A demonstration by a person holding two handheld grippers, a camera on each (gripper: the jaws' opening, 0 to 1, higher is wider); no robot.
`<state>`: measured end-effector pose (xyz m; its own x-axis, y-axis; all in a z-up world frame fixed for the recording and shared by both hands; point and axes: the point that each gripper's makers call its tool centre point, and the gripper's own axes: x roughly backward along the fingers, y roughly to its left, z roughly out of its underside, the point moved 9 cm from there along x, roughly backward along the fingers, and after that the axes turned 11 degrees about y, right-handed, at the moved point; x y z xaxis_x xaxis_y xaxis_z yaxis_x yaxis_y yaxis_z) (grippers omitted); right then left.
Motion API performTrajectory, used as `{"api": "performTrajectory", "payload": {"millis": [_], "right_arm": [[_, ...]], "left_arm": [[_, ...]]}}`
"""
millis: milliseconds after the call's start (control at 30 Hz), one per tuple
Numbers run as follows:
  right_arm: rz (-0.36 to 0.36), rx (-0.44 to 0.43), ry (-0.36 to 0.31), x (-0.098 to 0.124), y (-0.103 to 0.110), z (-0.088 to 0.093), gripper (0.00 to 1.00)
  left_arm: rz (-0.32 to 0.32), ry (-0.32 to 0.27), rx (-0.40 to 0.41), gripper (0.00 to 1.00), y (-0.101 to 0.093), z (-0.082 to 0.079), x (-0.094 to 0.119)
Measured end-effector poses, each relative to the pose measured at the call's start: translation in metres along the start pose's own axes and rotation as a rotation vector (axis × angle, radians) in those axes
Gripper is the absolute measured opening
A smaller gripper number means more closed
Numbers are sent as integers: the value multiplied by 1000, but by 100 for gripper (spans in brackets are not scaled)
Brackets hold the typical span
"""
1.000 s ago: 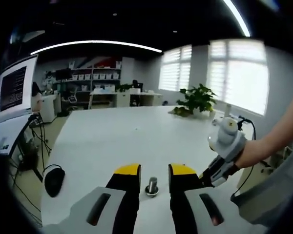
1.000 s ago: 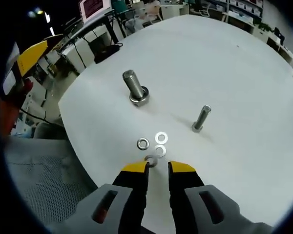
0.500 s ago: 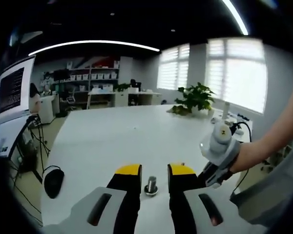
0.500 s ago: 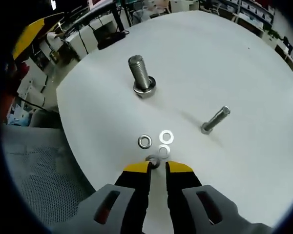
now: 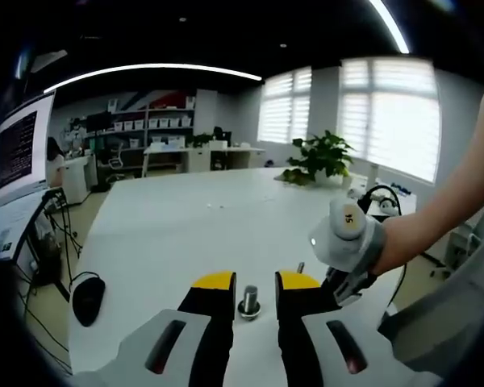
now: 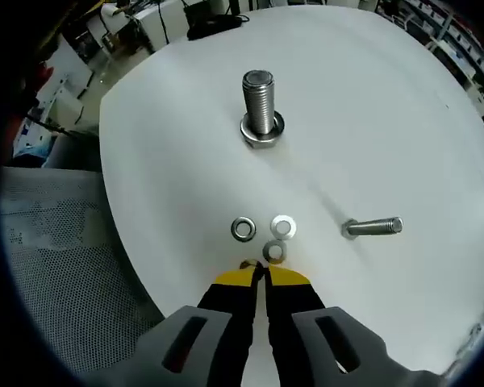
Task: Place the washer onto the threaded stud by aligning its center hole with the stud, sliding it down to the base, and recovering from edge contact or off-axis alignment until the washer reaches the visible bottom stop.
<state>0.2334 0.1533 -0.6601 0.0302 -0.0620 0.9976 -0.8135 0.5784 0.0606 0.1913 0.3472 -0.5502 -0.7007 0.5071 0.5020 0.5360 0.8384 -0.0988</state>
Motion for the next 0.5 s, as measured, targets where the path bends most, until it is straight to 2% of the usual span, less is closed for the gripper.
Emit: {"api": "performTrajectory", "payload": {"millis": [500], "right_arm": [[-4,-49,-17,1,-4,13,3]], "left_arm": [[-2,-4,9,17,-1,0,1]]}}
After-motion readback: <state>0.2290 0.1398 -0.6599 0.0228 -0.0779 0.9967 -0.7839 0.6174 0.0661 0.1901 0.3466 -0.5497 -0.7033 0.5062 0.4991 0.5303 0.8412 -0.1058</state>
